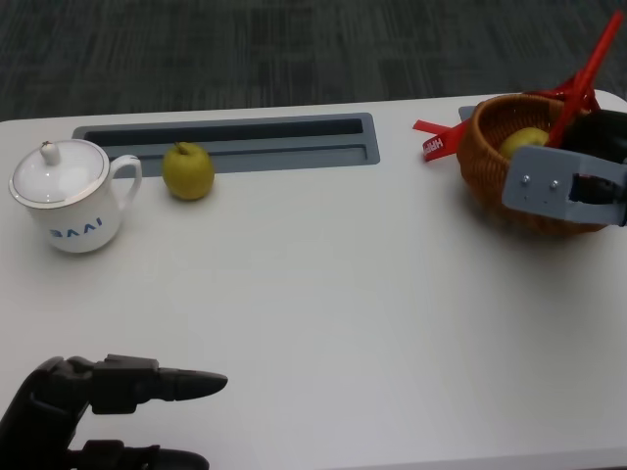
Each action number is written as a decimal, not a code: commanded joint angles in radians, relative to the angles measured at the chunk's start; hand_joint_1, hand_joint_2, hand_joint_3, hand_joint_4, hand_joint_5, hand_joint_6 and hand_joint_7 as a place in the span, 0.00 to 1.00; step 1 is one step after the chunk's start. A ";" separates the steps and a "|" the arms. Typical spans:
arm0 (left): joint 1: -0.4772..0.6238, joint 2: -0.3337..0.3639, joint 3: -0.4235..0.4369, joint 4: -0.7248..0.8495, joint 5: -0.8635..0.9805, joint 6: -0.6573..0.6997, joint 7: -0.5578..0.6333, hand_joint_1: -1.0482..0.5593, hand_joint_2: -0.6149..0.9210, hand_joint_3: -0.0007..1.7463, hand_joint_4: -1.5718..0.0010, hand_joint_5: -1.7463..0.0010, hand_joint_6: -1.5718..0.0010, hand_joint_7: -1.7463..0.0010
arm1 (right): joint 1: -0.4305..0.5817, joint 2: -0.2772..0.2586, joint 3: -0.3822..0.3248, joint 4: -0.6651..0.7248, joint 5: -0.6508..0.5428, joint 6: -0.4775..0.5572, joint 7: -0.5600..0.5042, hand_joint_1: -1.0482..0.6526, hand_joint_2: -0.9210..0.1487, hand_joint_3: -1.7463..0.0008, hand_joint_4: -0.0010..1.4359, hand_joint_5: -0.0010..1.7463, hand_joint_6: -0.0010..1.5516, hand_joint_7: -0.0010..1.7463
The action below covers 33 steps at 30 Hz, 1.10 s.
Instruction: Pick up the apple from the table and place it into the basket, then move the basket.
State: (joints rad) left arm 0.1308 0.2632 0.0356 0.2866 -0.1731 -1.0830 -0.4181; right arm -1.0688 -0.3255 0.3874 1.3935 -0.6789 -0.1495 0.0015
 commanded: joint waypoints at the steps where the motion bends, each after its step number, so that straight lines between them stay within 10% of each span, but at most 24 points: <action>1: 0.013 0.010 -0.001 -0.026 0.002 0.016 0.007 0.38 0.85 0.00 0.28 1.00 0.32 1.00 | -0.010 0.009 -0.035 -0.005 0.048 0.009 0.097 0.01 0.03 1.00 0.34 0.00 0.25 0.00; 12: 0.001 -0.010 -0.004 -0.047 0.022 0.050 0.015 0.38 0.86 0.00 0.29 1.00 0.33 1.00 | -0.011 0.019 -0.109 -0.020 0.144 0.004 0.207 0.01 0.07 1.00 0.05 0.00 0.07 0.00; 20: -0.036 -0.018 -0.006 -0.024 0.030 0.042 0.013 0.38 0.86 0.00 0.28 1.00 0.33 1.00 | 0.006 -0.009 -0.131 -0.034 0.168 -0.049 0.167 0.07 0.12 1.00 0.15 0.04 0.09 0.01; 27: -0.073 -0.026 -0.009 -0.008 0.037 0.056 0.015 0.37 0.86 0.00 0.29 1.00 0.34 1.00 | 0.097 -0.059 -0.306 -0.067 0.361 -0.253 0.197 0.06 0.12 1.00 0.29 0.04 0.19 0.02; 33: -0.097 -0.036 -0.010 0.010 0.039 0.048 0.014 0.36 0.86 0.00 0.28 1.00 0.33 1.00 | 0.169 -0.058 -0.425 -0.088 0.499 -0.359 0.248 0.11 0.11 1.00 0.18 0.00 0.13 0.00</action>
State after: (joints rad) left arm 0.0434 0.2218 0.0245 0.2840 -0.1388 -1.0321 -0.4173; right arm -0.9233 -0.3752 0.0011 1.3224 -0.2241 -0.4804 0.2318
